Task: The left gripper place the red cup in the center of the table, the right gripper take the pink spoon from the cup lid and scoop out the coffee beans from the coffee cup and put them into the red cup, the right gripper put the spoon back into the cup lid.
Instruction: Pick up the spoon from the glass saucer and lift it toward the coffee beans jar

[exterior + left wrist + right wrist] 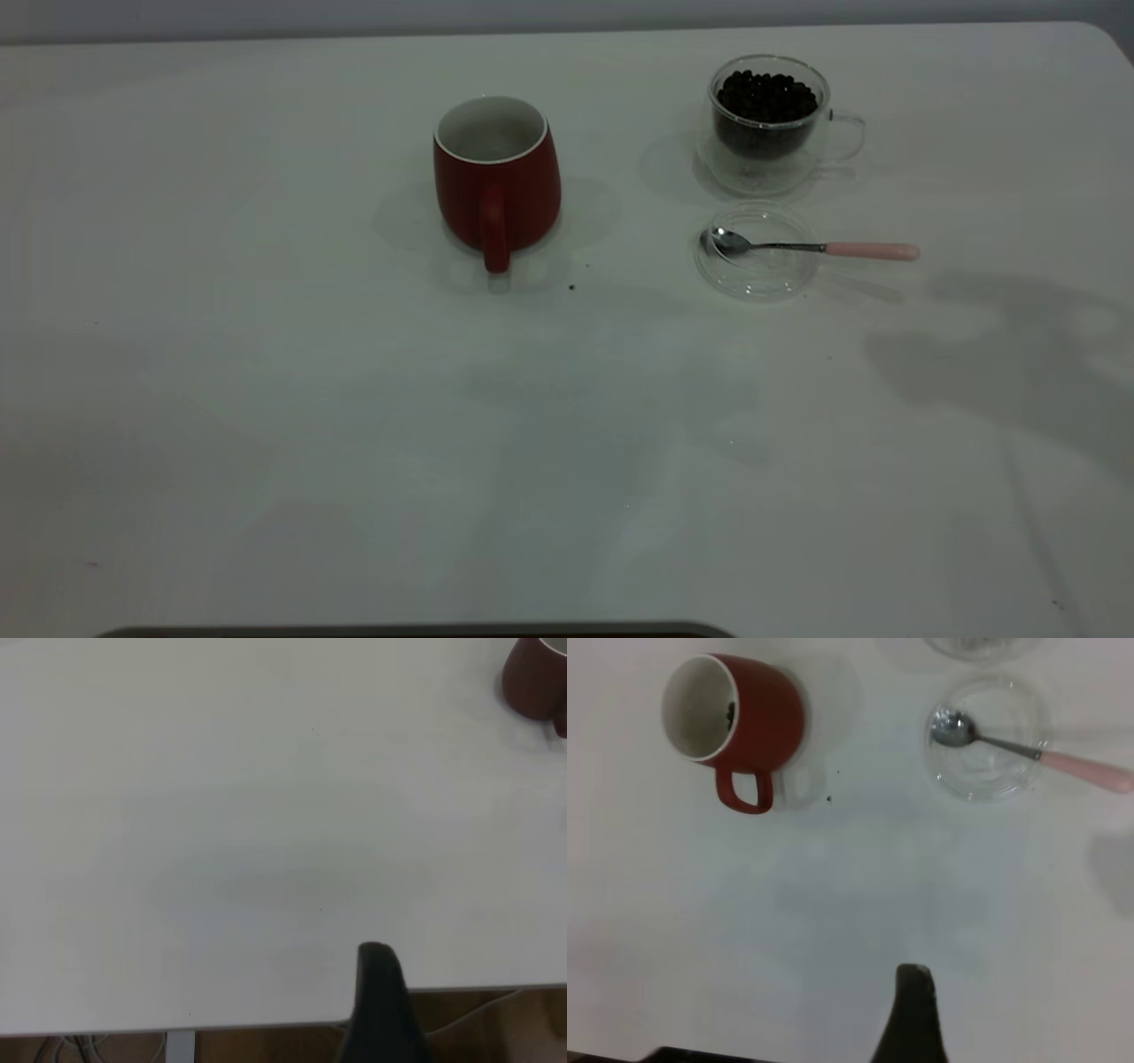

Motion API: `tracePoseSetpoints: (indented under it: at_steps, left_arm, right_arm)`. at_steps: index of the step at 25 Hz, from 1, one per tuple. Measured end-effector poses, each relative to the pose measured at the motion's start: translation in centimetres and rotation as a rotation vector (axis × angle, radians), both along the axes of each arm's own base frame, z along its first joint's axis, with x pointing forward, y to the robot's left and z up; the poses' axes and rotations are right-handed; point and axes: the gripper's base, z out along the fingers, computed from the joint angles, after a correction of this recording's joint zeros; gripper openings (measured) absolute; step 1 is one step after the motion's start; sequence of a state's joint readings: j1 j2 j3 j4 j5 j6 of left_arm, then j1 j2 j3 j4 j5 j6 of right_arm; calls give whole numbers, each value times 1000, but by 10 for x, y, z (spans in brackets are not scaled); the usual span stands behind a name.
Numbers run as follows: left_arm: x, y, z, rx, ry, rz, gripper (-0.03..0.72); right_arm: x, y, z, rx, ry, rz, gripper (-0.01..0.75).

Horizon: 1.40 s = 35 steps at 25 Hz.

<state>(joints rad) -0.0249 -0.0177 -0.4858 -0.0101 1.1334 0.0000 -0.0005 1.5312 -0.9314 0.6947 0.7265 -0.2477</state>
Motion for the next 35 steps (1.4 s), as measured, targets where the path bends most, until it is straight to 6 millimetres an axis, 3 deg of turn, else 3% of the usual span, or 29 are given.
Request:
tracePoseSetpoints:
  at_steps: [8, 15, 24, 29, 35]
  left_arm:
    - [0, 0, 0, 0, 0, 0, 586]
    - [0, 0, 0, 0, 0, 0, 586]
    - [0, 0, 0, 0, 0, 0, 586]
    - [0, 0, 0, 0, 0, 0, 586]
    - [0, 0, 0, 6, 0, -5, 586]
  right_arm:
    - [30, -14, -68, 147, 112, -50, 697]
    - [42, -18, -112, 206, 177, -121, 697]
    - [50, -17, -190, 301, 224, -205, 696]
    - [49, -17, -218, 341, 227, -265, 696]
    - [43, -20, -236, 351, 230, -305, 695]
